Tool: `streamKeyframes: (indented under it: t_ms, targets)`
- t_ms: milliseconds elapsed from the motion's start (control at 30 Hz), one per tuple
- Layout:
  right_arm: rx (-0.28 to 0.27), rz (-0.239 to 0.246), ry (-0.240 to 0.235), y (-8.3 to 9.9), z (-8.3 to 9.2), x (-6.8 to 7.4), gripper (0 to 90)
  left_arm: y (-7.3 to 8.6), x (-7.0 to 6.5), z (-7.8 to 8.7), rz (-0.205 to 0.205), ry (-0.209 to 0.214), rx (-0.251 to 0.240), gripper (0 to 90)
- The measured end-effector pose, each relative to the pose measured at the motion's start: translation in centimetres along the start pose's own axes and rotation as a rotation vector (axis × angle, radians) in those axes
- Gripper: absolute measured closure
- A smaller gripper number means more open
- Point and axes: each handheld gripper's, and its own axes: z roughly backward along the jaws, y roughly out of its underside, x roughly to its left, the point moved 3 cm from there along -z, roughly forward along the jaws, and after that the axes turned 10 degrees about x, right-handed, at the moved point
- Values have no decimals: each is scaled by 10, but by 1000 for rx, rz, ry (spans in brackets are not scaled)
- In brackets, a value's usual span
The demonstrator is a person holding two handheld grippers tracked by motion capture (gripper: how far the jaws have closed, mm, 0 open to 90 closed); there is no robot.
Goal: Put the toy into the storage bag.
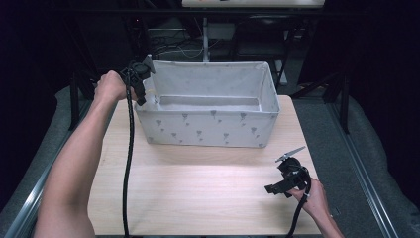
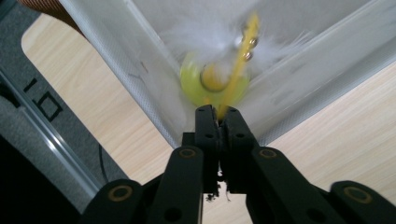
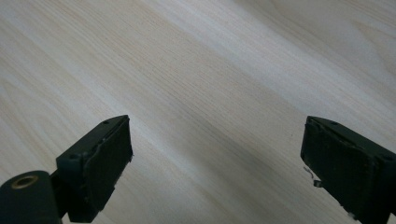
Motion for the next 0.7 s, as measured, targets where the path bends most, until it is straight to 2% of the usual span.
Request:
streamKeyframes:
  t_ms: [133, 300, 433, 500, 533, 700]
  targets:
    - [-9, -7, 12, 0, 1, 0, 85, 2, -1, 11, 7, -6, -51, 653]
    - [-13, -9, 0, 0, 0, 1, 85, 10, -1, 24, 36, -29, -101, 459]
    - [-8, -7, 11, 0, 1, 0, 85, 20, -1, 32, 48, -17, -132, 348]
    - [-13, -11, 0, 0, 0, 1, 85, 25, -2, 35, 52, -2, -145, 300]
    - [-8, -8, 11, 0, 1, 0, 85, 29, -2, 37, 53, -4, -148, 275]
    - [-8, -6, 0, 0, 1, 1, 85, 45, -5, 40, 53, -8, -162, 178]
